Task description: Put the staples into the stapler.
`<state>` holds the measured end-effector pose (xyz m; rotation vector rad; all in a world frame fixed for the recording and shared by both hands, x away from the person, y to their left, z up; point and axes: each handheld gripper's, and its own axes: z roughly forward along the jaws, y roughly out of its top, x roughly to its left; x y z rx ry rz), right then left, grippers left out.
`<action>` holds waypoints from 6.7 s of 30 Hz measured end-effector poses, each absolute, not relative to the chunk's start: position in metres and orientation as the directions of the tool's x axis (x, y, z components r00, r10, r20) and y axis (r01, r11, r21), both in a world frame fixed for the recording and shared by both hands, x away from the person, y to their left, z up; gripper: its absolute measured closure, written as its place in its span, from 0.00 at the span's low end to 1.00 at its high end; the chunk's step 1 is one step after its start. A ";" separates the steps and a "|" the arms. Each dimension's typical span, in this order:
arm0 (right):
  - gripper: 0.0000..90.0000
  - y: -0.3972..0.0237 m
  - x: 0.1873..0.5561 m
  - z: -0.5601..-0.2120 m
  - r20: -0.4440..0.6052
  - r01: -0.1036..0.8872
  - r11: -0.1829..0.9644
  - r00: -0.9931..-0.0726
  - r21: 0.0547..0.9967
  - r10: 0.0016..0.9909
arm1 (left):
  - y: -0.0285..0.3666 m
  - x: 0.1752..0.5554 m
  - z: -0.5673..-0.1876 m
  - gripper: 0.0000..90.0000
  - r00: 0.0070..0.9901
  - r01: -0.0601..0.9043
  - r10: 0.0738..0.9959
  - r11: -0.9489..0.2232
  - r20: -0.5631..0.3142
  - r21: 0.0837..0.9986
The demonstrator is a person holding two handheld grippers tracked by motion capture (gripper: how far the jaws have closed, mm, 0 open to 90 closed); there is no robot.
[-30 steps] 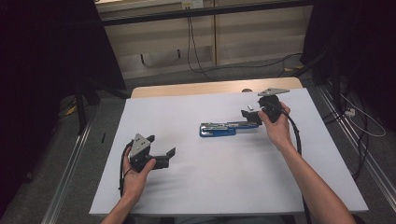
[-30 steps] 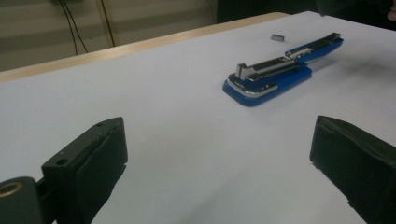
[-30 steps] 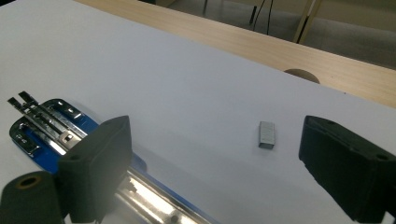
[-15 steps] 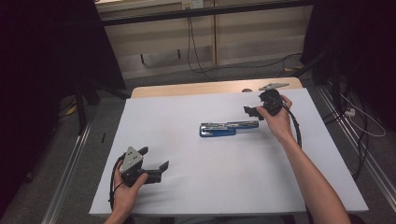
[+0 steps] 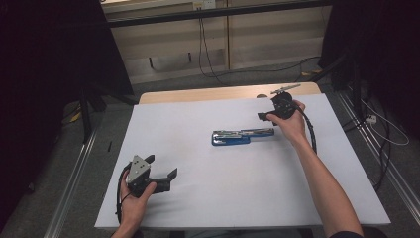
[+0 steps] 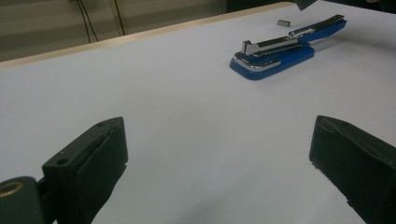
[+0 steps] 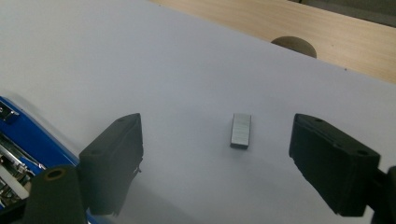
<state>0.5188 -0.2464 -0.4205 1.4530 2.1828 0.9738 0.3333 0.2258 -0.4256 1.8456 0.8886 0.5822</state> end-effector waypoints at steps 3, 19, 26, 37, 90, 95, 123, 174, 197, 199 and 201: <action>0.25 -0.243 0.524 -0.420 0.086 0.673 0.248 -0.421 0.697 0.903 | 0.225 0.334 -0.427 0.05 0.625 0.327 0.780 -0.270 0.007 0.906; 0.54 -0.244 0.554 -0.423 0.095 0.765 0.309 -0.433 0.565 0.896 | 0.227 0.334 -0.428 0.05 0.625 0.332 0.781 -0.269 0.003 0.904; 0.64 -0.249 0.561 -0.430 0.093 0.784 0.321 -0.430 0.532 0.898 | 0.226 0.335 -0.428 0.05 0.630 0.330 0.777 -0.285 0.015 0.900; 0.77 -0.243 0.568 -0.435 0.053 0.781 0.374 -0.459 0.501 0.887 | 0.226 0.335 -0.429 0.05 0.640 0.333 0.769 -0.281 0.003 0.900; 0.88 -0.247 0.550 -0.422 0.083 0.739 0.358 -0.486 0.571 0.870 | 0.227 0.337 -0.428 0.05 0.639 0.338 0.769 -0.281 0.001 0.898; 0.88 -0.244 0.546 -0.419 0.087 0.719 0.364 -0.507 0.592 0.858 | 0.227 0.337 -0.428 0.05 0.635 0.339 0.772 -0.279 0.000 0.898; 0.88 -0.229 0.519 -0.395 0.114 0.617 0.384 -0.613 0.687 0.782 | 0.227 0.338 -0.428 0.05 0.630 0.339 0.776 -0.268 -0.006 0.902; 0.88 -0.158 0.498 -0.383 0.093 0.456 0.515 -0.807 0.726 0.583 | 0.227 0.337 -0.428 0.05 0.636 0.336 0.772 -0.264 -0.011 0.904; 0.88 -0.132 0.505 -0.392 0.128 0.449 0.514 -0.830 0.731 0.543 | 0.226 0.338 -0.428 0.06 0.644 0.342 0.765 -0.278 -0.008 0.897; 0.88 -0.131 0.505 -0.394 0.126 0.444 0.519 -0.834 0.731 0.537 | 0.227 0.338 -0.428 0.05 0.641 0.347 0.767 -0.276 -0.012 0.896; 0.88 -0.130 0.507 -0.396 0.129 0.449 0.521 -0.833 0.726 0.538 | 0.227 0.338 -0.428 0.05 0.638 0.346 0.770 -0.277 -0.009 0.896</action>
